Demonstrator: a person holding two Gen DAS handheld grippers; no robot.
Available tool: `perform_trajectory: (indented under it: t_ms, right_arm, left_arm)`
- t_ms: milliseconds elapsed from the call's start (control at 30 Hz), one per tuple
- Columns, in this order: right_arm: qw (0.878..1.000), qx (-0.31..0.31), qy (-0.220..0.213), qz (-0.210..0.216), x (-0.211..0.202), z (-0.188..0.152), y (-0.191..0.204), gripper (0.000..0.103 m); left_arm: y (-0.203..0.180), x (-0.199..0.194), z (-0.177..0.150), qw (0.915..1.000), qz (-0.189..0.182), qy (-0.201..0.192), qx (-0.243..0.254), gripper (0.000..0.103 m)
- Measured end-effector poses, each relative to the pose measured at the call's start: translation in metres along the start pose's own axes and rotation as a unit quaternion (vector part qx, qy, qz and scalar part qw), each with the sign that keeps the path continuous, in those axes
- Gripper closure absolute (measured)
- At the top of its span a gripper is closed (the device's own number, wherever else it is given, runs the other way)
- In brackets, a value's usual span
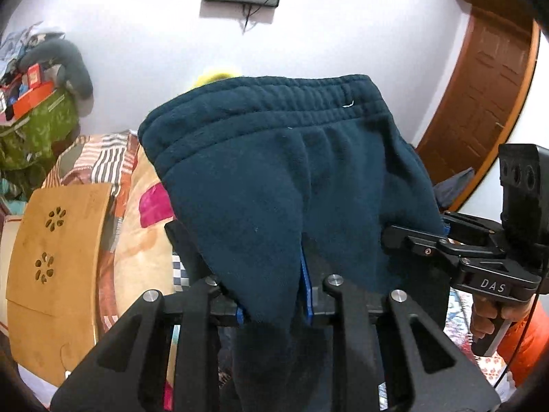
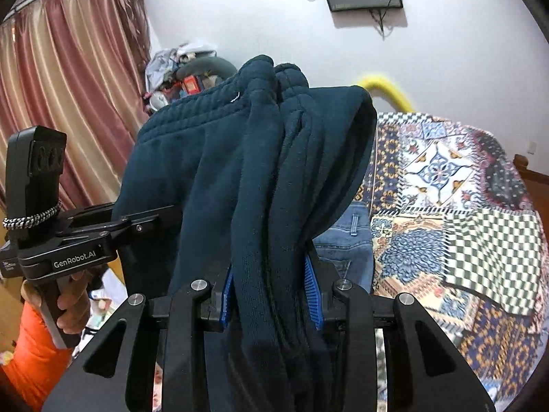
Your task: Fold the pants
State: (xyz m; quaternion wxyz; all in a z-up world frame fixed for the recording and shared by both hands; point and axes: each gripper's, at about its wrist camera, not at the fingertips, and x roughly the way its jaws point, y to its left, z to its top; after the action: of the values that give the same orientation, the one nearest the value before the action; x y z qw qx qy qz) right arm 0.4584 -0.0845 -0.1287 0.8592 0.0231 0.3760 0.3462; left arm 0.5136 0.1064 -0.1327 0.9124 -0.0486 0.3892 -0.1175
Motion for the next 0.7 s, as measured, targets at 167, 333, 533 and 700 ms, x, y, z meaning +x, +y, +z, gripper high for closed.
perform_trajectory:
  t_ms: [167, 333, 533, 700]
  right_arm:
    - [0.999, 0.018, 0.049, -0.008, 0.057, 0.006, -0.026, 0.072]
    - [0.995, 0.024, 0.095, -0.025, 0.104, 0.003, -0.046, 0.072]
    - [0.982, 0.028, 0.177, -0.053, 0.148, -0.006, -0.072, 0.071]
    - [0.981, 0.048, 0.181, -0.058, 0.143, -0.023, -0.081, 0.066]
  left_arm:
    - [0.026, 0.063, -0.002, 0.9994, -0.005, 0.027, -0.022, 0.079]
    - [0.054, 0.132, -0.010, 0.9963, -0.009, 0.069, -0.051, 0.079]
    - [0.066, 0.194, -0.021, 0.9897, -0.012, 0.121, -0.075, 0.079]
    - [0.054, 0.191, -0.024, 0.9904, 0.011, 0.122, -0.065, 0.072]
